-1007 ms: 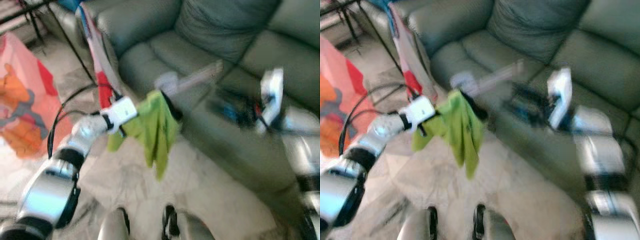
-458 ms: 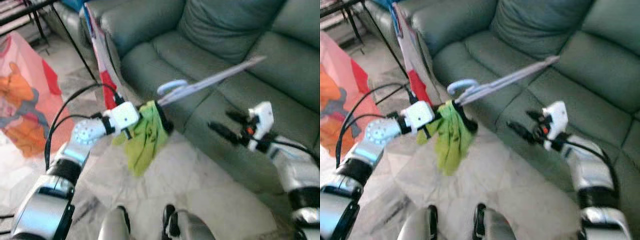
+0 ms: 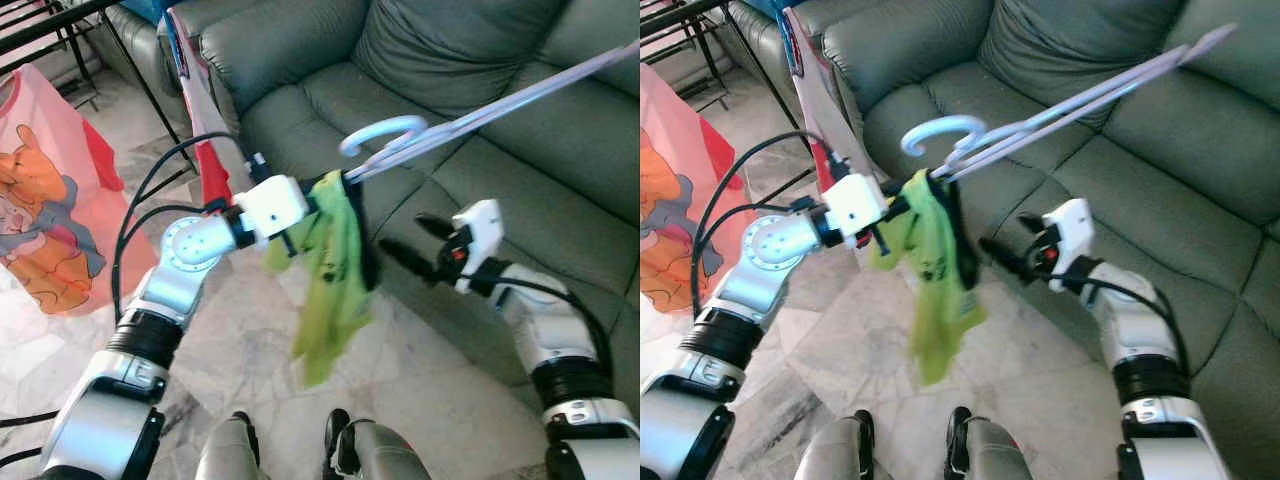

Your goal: Hang hanger

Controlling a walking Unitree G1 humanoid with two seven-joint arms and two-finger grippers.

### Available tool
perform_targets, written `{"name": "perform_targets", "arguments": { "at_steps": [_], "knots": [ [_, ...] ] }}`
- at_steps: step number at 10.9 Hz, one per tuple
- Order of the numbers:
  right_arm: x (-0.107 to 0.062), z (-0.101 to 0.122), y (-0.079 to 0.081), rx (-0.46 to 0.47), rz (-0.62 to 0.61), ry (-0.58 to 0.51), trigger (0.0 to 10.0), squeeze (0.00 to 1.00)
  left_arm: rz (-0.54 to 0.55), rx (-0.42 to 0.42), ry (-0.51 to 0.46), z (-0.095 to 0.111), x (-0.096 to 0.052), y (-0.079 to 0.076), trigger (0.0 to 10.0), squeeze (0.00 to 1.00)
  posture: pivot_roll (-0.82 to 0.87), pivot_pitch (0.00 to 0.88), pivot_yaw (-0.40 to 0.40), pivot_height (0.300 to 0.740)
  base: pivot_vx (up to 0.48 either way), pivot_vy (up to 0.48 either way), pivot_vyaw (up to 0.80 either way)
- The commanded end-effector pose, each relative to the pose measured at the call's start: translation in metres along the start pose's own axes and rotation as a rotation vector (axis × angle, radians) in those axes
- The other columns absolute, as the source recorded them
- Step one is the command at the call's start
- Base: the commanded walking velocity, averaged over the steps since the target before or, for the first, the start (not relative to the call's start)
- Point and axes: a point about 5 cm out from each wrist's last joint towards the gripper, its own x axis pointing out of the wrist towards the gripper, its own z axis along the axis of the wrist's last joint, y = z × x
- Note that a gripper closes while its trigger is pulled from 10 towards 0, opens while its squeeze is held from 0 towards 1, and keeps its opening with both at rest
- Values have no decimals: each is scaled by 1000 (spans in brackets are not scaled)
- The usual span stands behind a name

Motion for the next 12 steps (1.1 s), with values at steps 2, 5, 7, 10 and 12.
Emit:
{"name": "perform_targets", "arguments": {
  "at_steps": [2,5,7,10,12],
  "knots": [
    [9,5,2,-11,32,-9,10000,976,-17,17,-30,10,3,-2,0,0,-90,181,-26,740,0,0,0],
    [15,-13,1,44,24,107,10000,859,-15,13,-111,37,13,1,0,0,-83,188,-34,740,0,0,0],
    [16,-32,-3,184,-58,176,10000,761,17,-18,-188,63,19,10,0,0,-73,190,-40,740,0,0,0],
    [-6,-35,-33,253,-331,185,0,631,62,-3,-188,70,18,25,0,0,-74,189,-42,740,0,0,0],
    [-48,-3,-81,147,-748,63,0,514,139,-47,-37,29,-2,31,0,0,-93,190,-38,740,0,0,0]
  ]
}}
